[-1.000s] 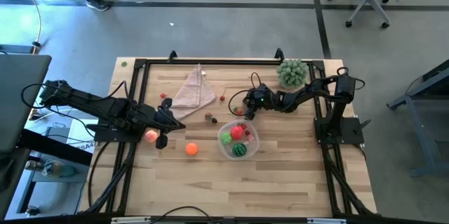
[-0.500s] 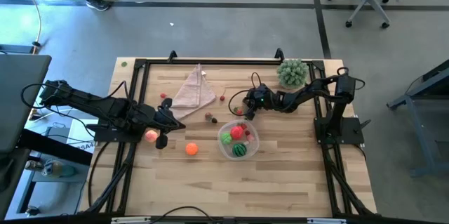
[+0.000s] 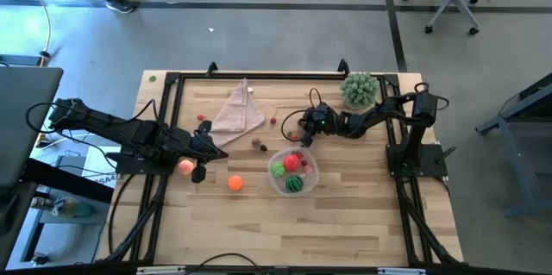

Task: Pick and placing Produce into tupperware
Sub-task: Put the top blueberry into the transparent bin

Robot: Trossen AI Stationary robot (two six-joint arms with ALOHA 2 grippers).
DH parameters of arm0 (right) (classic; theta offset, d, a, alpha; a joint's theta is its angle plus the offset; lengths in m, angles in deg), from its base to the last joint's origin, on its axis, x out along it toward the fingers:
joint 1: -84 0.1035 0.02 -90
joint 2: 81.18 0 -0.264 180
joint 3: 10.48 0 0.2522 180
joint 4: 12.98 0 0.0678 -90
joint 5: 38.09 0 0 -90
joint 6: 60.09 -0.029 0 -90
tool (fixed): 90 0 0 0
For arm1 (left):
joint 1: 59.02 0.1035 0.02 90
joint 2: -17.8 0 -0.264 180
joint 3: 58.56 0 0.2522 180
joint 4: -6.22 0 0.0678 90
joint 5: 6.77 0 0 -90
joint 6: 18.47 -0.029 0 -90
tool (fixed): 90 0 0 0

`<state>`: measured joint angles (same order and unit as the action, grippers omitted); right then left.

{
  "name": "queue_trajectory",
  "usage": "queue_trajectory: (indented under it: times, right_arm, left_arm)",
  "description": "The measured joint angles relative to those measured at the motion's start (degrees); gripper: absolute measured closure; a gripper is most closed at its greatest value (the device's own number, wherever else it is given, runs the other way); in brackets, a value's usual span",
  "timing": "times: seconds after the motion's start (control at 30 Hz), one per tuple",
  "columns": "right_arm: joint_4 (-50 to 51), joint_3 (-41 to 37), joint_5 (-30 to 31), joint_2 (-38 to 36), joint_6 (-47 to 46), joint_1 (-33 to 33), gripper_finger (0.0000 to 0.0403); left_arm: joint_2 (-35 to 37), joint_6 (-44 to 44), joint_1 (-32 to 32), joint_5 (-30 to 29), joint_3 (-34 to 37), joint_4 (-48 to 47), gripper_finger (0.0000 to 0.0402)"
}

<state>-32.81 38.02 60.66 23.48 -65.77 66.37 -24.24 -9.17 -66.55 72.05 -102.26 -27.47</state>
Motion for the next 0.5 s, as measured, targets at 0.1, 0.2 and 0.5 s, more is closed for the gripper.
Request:
queue_trajectory:
  times: [0.1,0.2,0.5]
  right_arm:
    - [-1.2,0.0,-0.3,0.0,0.1,0.0,0.0352]
    - [-2.5,0.0,-0.8,-0.1,0.1,0.0,0.0352]
    - [-3.7,0.0,-3.3,-6.4,1.7,2.1,0.0352]
  left_arm:
    - [0.0,0.0,0.0,0.0,0.0,0.0,0.0401]
    - [0.0,0.0,0.0,0.0,0.0,0.0,0.0401]
    - [0.0,0.0,0.0,0.0,0.0,0.0,0.0401]
